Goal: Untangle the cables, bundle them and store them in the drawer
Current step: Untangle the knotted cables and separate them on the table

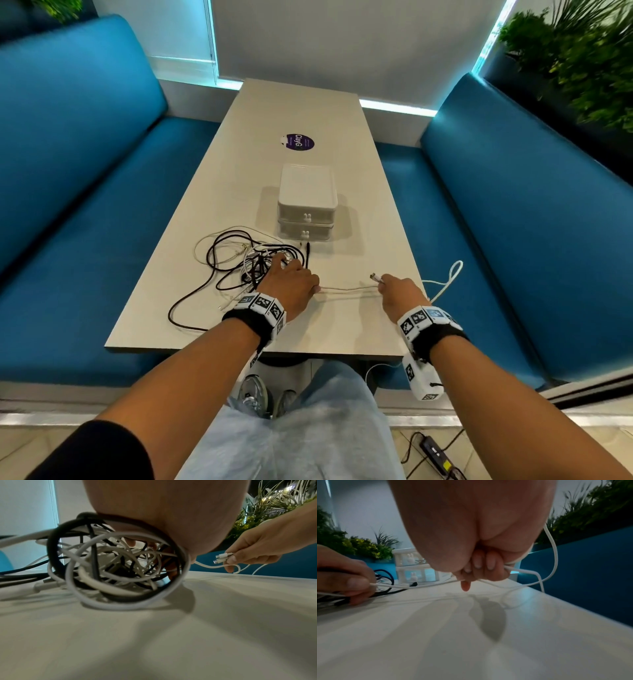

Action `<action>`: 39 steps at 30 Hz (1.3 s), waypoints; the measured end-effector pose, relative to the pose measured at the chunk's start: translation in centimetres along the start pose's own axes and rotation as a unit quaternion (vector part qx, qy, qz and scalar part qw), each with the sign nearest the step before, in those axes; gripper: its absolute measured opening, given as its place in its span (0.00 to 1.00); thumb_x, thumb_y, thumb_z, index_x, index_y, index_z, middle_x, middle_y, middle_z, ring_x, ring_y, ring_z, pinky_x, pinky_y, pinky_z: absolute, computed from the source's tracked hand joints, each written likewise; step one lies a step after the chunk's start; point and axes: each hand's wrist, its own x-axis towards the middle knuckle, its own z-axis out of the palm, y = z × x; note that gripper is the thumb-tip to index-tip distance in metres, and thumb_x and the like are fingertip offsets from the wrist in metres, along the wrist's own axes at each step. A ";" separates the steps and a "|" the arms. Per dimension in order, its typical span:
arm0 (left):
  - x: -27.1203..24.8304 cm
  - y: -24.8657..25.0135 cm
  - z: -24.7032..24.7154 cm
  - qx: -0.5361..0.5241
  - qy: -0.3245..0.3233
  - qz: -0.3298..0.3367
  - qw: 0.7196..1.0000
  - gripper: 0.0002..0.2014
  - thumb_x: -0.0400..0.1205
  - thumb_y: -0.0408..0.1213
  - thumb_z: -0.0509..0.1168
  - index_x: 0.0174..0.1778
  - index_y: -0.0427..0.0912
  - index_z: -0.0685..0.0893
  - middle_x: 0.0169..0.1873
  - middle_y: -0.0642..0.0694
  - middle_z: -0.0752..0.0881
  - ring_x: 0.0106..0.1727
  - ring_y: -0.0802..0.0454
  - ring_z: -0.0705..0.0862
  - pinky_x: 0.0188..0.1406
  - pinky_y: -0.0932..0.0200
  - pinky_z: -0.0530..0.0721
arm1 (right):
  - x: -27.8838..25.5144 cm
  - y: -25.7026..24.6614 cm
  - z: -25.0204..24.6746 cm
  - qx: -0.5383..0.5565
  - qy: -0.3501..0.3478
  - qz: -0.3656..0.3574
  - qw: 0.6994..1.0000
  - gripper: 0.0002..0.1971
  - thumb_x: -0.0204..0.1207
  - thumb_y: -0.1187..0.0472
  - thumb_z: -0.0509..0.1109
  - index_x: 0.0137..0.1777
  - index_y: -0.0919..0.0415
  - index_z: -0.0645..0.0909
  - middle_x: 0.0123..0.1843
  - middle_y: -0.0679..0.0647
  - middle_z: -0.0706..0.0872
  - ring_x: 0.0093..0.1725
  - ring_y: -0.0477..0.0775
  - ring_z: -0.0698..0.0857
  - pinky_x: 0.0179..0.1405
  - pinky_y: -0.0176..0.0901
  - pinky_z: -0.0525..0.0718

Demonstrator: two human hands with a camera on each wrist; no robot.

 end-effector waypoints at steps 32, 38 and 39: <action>-0.2 -0.9 0.3 -0.021 0.048 0.011 0.999 0.12 0.89 0.45 0.53 0.55 0.56 0.83 0.52 0.57 0.86 0.65 0.53 0.76 0.75 0.40 0.56 | -0.3 -3.6 0.1 -0.003 -0.035 -0.150 0.988 0.12 0.88 0.61 0.53 0.56 0.57 0.79 0.51 0.61 0.87 0.50 0.65 0.84 0.45 0.49 0.79; -0.6 -0.8 0.4 0.004 0.081 0.000 0.997 0.11 0.88 0.47 0.54 0.53 0.54 0.83 0.49 0.57 0.86 0.62 0.51 0.78 0.73 0.40 0.59 | 0.5 -3.2 -0.3 0.023 -0.043 -0.112 0.993 0.14 0.88 0.56 0.51 0.51 0.52 0.79 0.47 0.59 0.86 0.41 0.59 0.81 0.41 0.46 0.78; -0.6 -0.8 0.6 0.007 0.087 -0.002 0.996 0.11 0.88 0.47 0.55 0.53 0.54 0.83 0.48 0.56 0.86 0.61 0.51 0.79 0.73 0.40 0.60 | 0.5 -3.0 -0.5 0.025 -0.042 -0.106 0.993 0.14 0.88 0.54 0.51 0.49 0.50 0.78 0.46 0.58 0.85 0.40 0.59 0.81 0.40 0.46 0.78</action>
